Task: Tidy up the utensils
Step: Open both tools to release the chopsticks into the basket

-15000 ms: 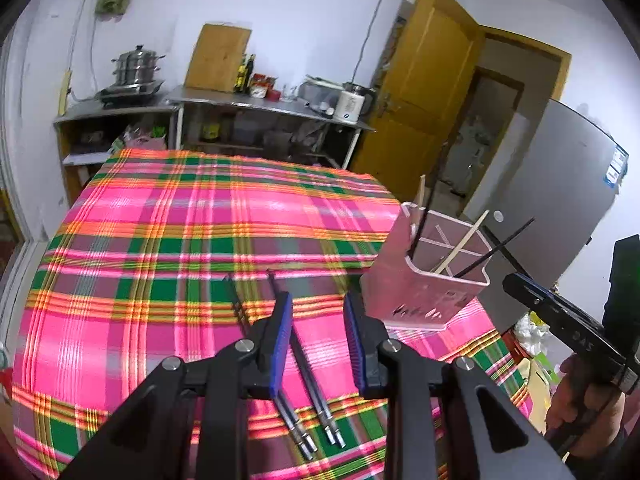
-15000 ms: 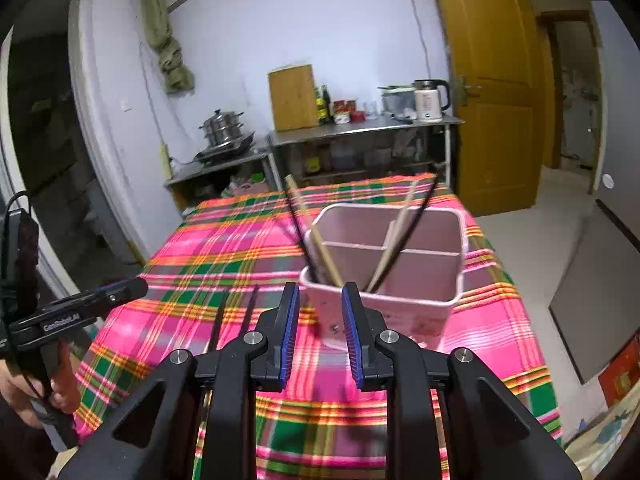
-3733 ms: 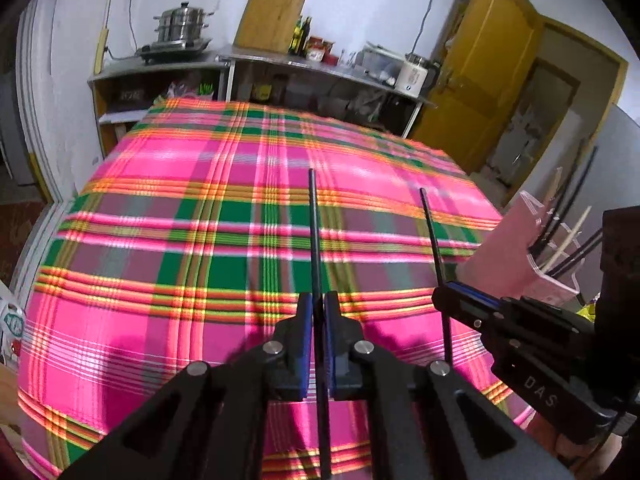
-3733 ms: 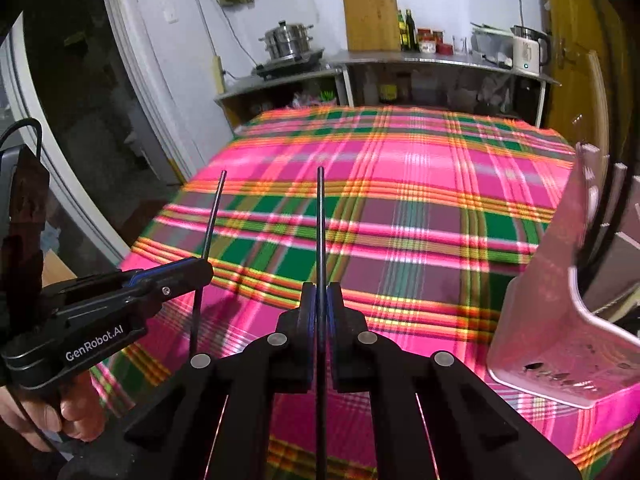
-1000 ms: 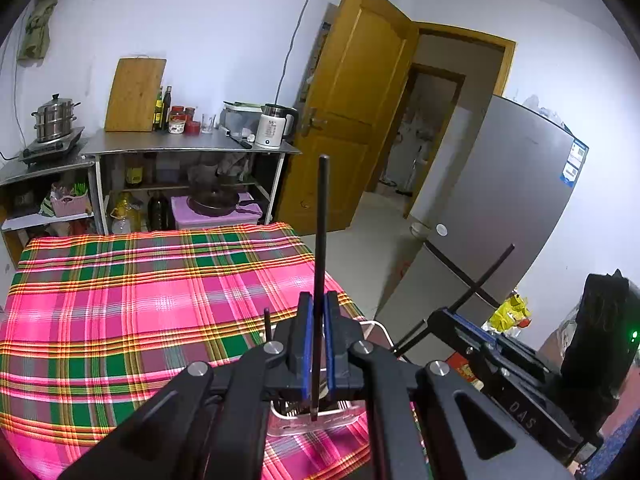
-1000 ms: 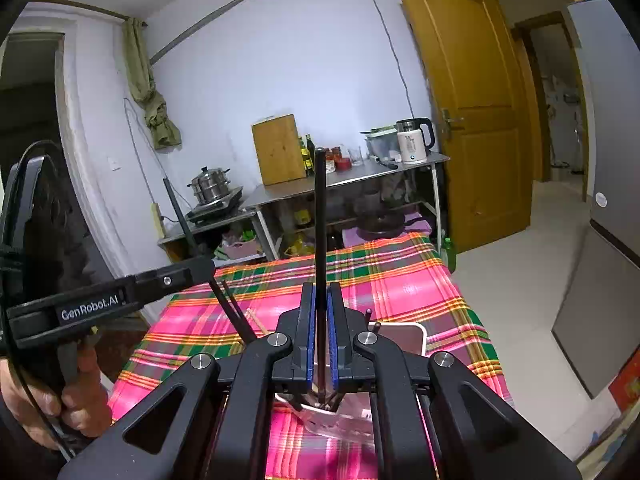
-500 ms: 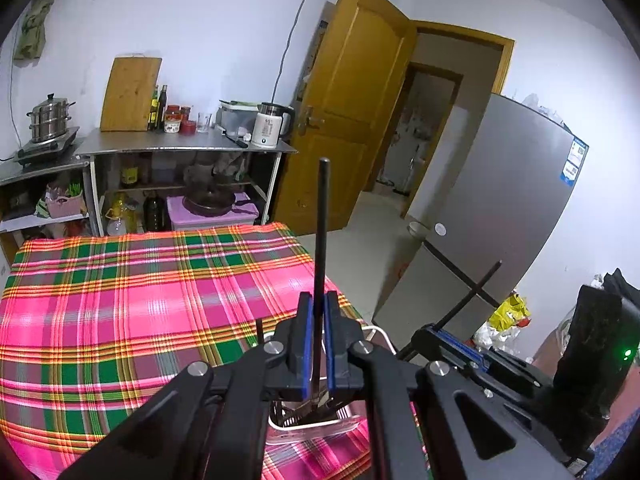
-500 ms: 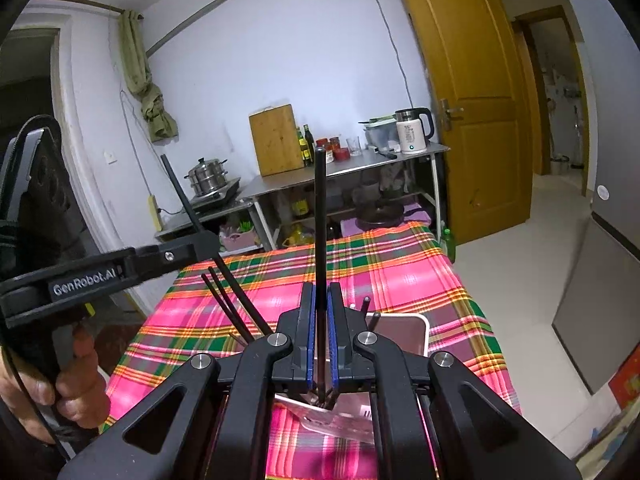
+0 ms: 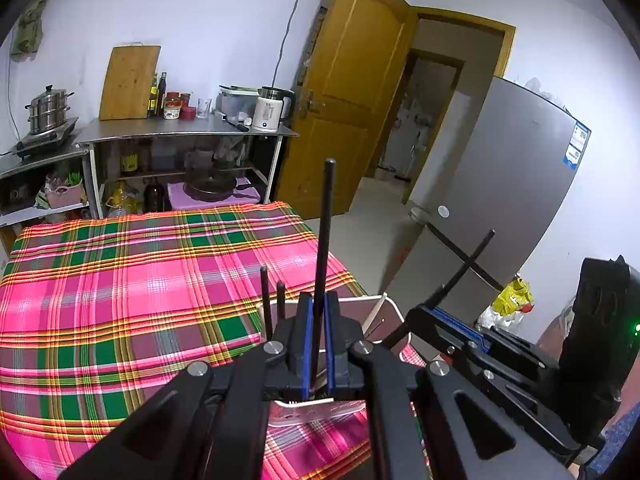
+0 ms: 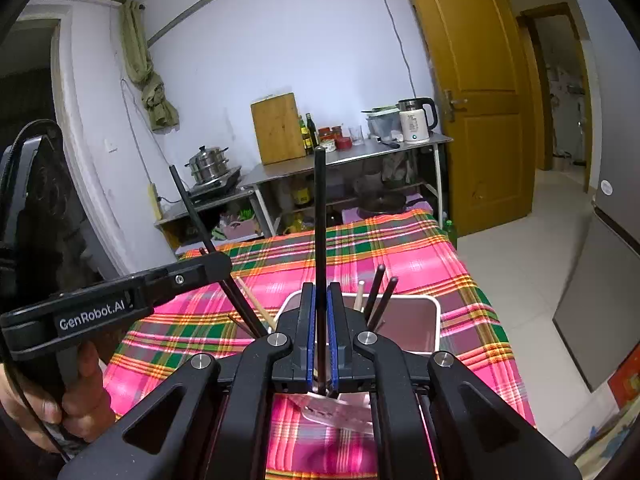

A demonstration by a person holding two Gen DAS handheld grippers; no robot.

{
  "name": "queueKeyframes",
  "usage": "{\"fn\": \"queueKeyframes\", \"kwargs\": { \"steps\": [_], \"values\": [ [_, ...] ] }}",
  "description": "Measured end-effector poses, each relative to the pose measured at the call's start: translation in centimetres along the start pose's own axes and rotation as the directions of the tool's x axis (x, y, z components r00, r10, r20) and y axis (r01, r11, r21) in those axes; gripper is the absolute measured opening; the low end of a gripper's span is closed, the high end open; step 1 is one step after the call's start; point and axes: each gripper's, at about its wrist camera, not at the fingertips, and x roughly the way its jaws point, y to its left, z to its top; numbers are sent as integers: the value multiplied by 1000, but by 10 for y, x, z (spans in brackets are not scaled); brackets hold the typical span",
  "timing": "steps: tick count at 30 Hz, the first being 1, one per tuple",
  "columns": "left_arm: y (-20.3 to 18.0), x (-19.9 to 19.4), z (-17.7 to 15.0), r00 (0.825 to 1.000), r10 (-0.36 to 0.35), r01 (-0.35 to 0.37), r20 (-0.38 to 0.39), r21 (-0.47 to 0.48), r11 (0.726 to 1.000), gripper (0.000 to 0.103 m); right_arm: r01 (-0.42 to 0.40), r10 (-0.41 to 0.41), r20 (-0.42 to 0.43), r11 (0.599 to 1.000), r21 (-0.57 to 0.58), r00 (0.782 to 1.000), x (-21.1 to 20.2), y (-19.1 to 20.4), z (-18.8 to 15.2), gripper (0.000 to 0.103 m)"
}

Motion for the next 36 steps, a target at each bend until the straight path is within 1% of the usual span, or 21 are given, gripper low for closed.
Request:
{"fn": "queueKeyframes", "kwargs": {
  "steps": [15,27,29,33,36],
  "values": [
    [12,-5,-28,1000,7,-7,-26,-22,1000,6,3,-4,-17,1000,-13,1000,0,4,-13,5],
    [23,22,-43,995,19,-24,-95,-53,998,6,27,-26,-85,1000,5,996,29,-6,-31,5],
    [24,26,-44,995,24,-29,-95,-52,998,6,31,-30,-99,999,7,995,33,-7,-34,5],
    [24,30,-42,995,33,-38,-95,-51,998,6,38,-37,-89,999,5,995,35,-9,-34,5],
    [27,35,-43,993,35,-41,-110,-55,998,6,42,-42,-88,999,0,995,37,-8,-34,5]
  ]
}}
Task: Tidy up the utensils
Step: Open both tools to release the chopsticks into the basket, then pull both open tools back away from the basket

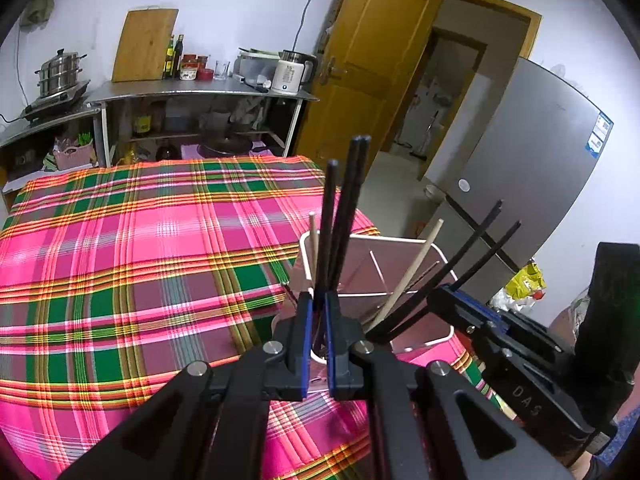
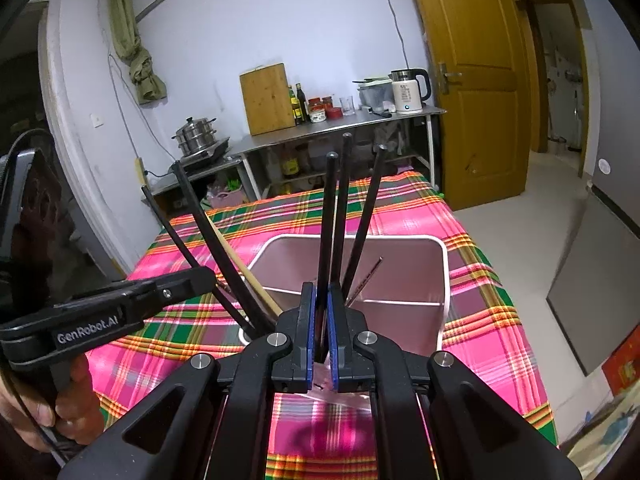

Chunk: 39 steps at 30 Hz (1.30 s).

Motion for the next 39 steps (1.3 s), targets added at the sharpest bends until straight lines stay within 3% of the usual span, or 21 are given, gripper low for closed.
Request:
{"fn": "queueKeyframes", "kwargs": {
  "steps": [10,17,27,39],
  "values": [
    [0,-1,-2,1000,9,-9,1,-5,1000,7,4,-5,-29,1000,-7,1000,-3,5,-3,6],
    [2,-17,-4,999,20,-19,27,-12,1000,18,6,-6,-12,1000,-13,1000,-15,8,-4,14],
    [0,-40,-10,998,23,-23,60,-3,1000,25,14,-14,18,1000,-15,1000,-37,8,-5,16],
    [-15,-70,-43,992,30,-36,122,49,998,37,34,-32,51,999,-40,998,-68,17,-25,22]
  ]
}}
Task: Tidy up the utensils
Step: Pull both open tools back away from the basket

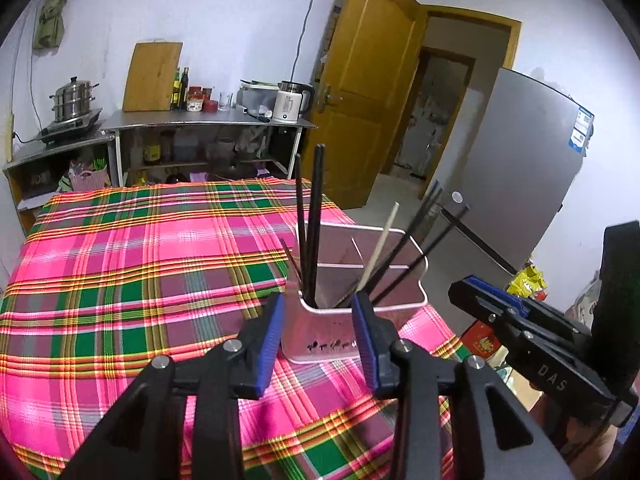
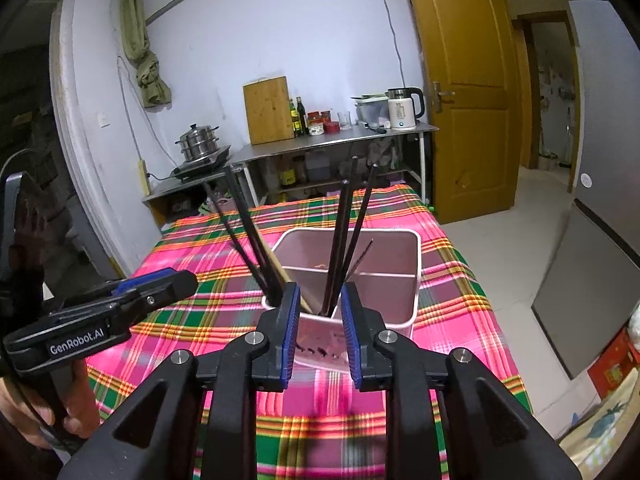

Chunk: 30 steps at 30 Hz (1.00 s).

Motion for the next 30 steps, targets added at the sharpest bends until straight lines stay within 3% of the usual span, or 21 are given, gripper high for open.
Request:
{"fn": "queueKeyframes", "kwargs": {
  "steps": [15,30],
  "values": [
    [-13,-24,-53,998,19,-23,55,72,997,38,36,-35,19,999,-23,999,-26,11,-44,22],
    [-16,-31,-85,994,9,-16,105,60,998,43,65,-64,42,997,-40,997,-38,9,-74,23]
  ]
}}
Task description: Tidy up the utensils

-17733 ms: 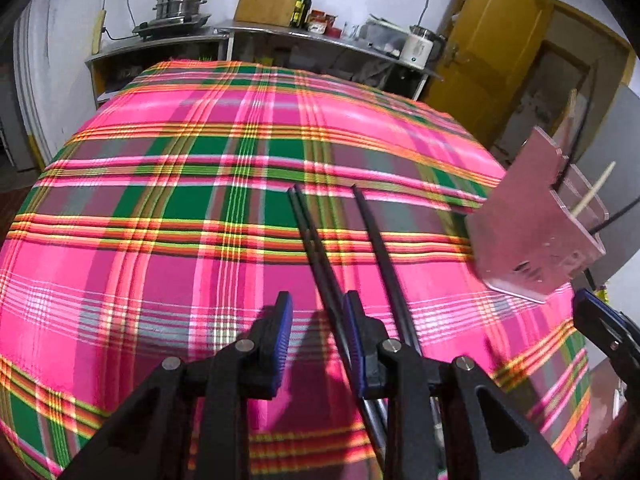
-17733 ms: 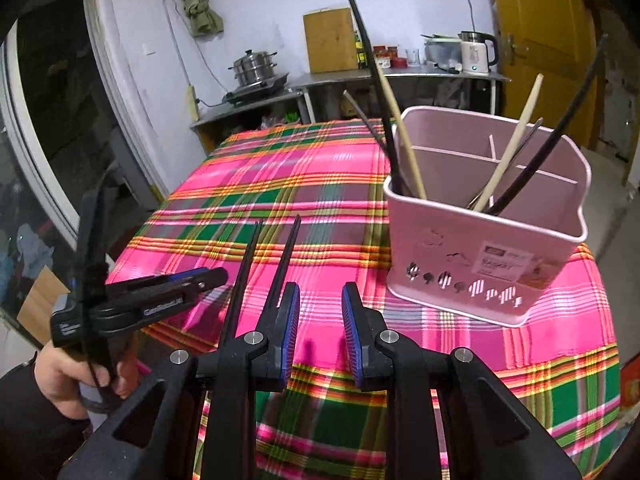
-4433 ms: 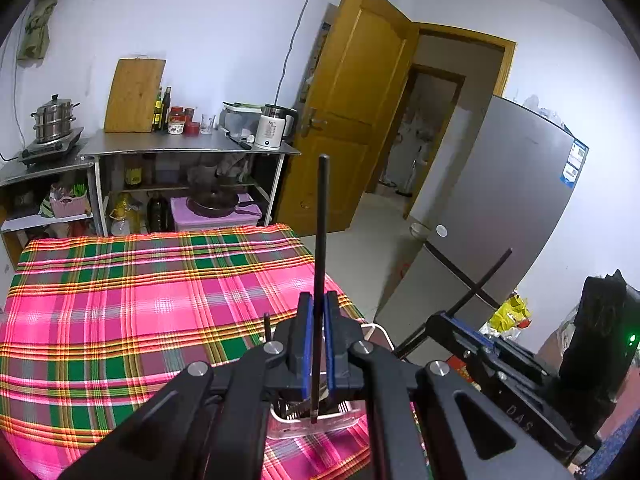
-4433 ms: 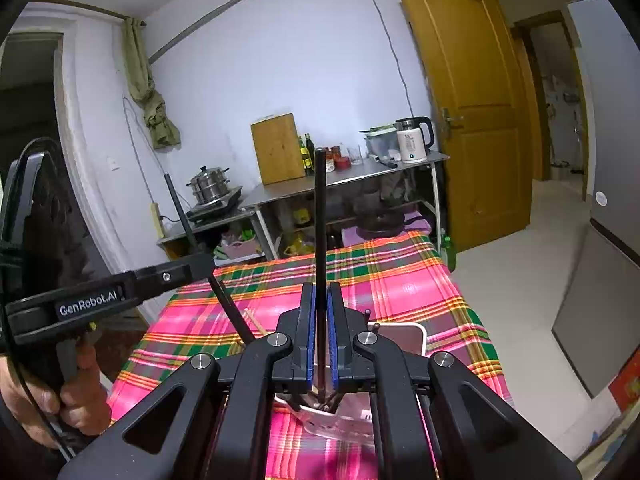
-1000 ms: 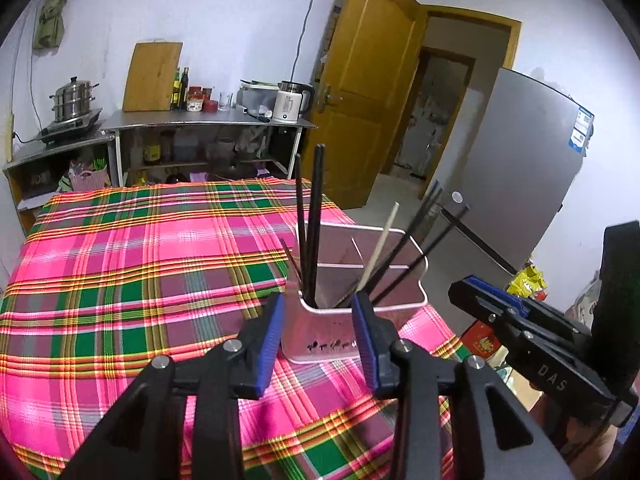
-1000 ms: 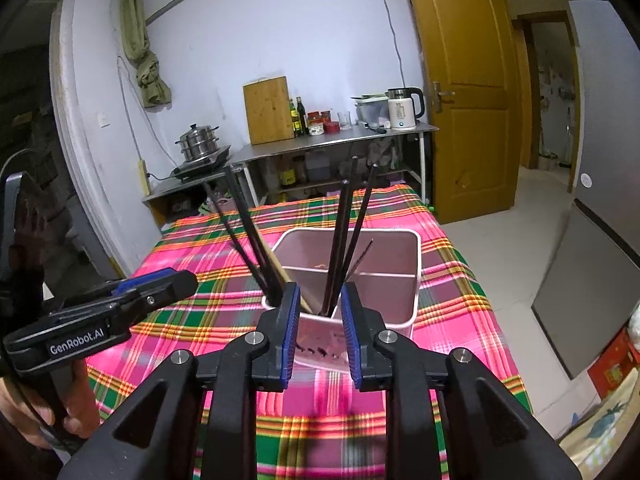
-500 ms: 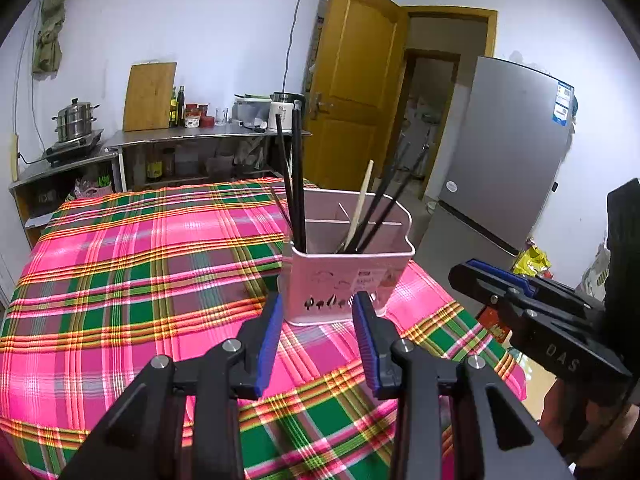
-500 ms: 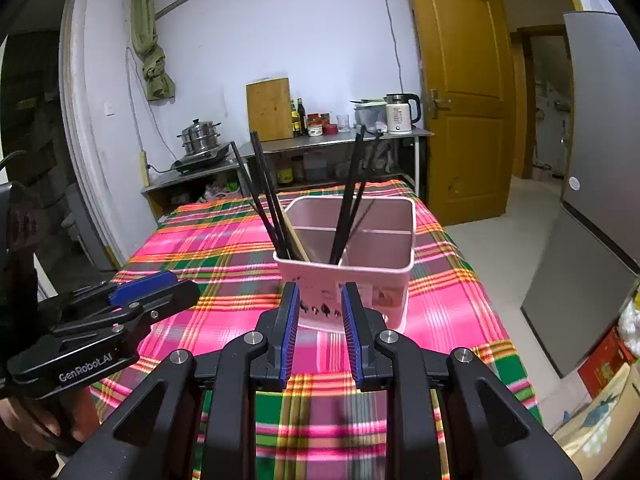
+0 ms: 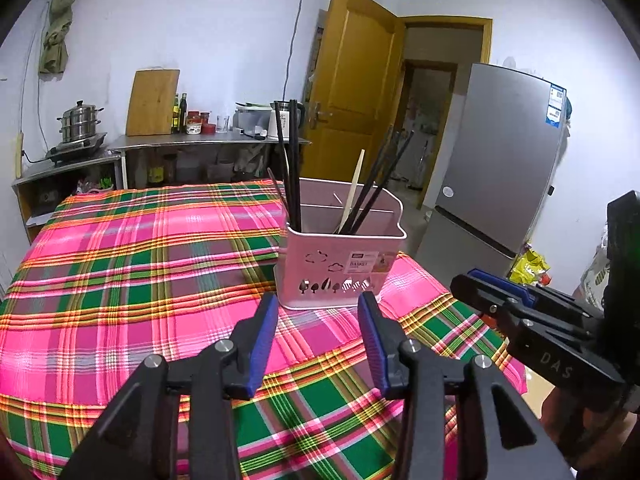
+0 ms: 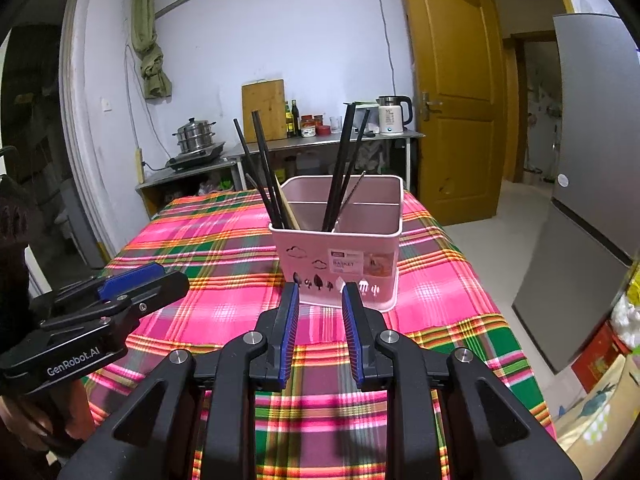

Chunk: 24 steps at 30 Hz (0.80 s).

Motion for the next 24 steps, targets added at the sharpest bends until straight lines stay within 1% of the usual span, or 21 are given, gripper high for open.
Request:
{"fn": "queueKeyframes", "kwargs": {
  "steps": [8,24],
  "values": [
    [4,-1,-3,1000,12,-12,14,-16,1000,43,5,-5,-2,1000,0,1000,1,2,1,23],
    [5,-3,-6,1000,22,-22,13,-19,1000,43,8,-8,-4,1000,-5,1000,2,2,0,23]
  ]
}}
